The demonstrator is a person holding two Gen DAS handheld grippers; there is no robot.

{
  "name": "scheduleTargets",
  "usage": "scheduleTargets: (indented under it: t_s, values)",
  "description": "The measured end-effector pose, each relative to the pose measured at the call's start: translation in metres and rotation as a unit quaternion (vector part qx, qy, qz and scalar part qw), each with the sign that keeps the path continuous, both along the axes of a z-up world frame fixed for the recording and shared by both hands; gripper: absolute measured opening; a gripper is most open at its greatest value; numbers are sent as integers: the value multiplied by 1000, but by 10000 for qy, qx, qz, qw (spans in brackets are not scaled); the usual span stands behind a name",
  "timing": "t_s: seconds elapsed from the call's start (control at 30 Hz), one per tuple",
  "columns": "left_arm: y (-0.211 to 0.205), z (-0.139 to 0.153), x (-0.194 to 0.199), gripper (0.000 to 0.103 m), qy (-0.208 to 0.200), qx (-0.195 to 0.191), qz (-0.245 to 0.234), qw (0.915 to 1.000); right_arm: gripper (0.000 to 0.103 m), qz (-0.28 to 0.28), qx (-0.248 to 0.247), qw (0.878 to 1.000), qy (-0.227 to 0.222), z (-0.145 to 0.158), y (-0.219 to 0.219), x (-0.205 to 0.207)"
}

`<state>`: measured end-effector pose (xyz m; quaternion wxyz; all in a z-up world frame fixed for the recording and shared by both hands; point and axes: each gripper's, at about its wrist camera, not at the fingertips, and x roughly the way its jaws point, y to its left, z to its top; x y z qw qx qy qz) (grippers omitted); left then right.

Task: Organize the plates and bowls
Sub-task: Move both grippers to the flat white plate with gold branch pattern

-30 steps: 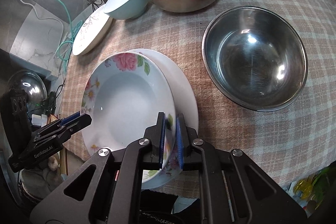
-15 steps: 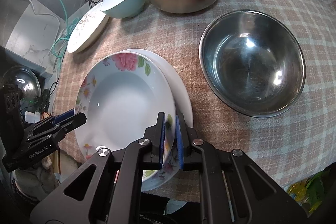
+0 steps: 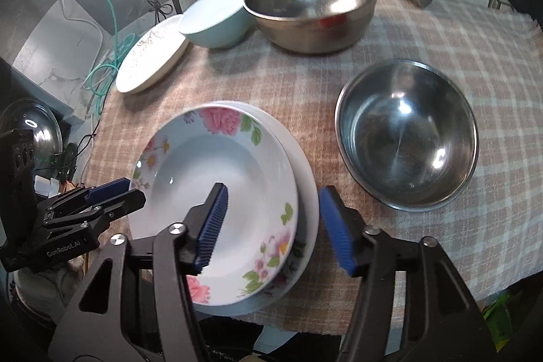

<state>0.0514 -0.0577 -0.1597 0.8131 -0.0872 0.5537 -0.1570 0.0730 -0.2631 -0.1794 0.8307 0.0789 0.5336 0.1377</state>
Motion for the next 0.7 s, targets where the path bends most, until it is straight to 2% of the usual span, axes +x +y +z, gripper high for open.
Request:
scheduleTargets:
  t_s: [0.07,0.13,0.23,0.3,0.7]
  values:
    - [3,3,1,46,-36,-31,-9,10000,66,16,48,10000,-45,5,3,0]
    - [9,7,2,55,-55,-69,28,10000,71,18,112,9999,-105,11,6,1]
    - [22,13,6,60,-82,-137,103,9998,71,86,221,9996,-171,19,15,5]
    - [32,18,10,66,-99,-85,196,9997,72,142,302,9992,-209,24,23,7]
    - [111,43,50,66,-562,211,436,9972,72,463,739,9956,-336,43,89,32]
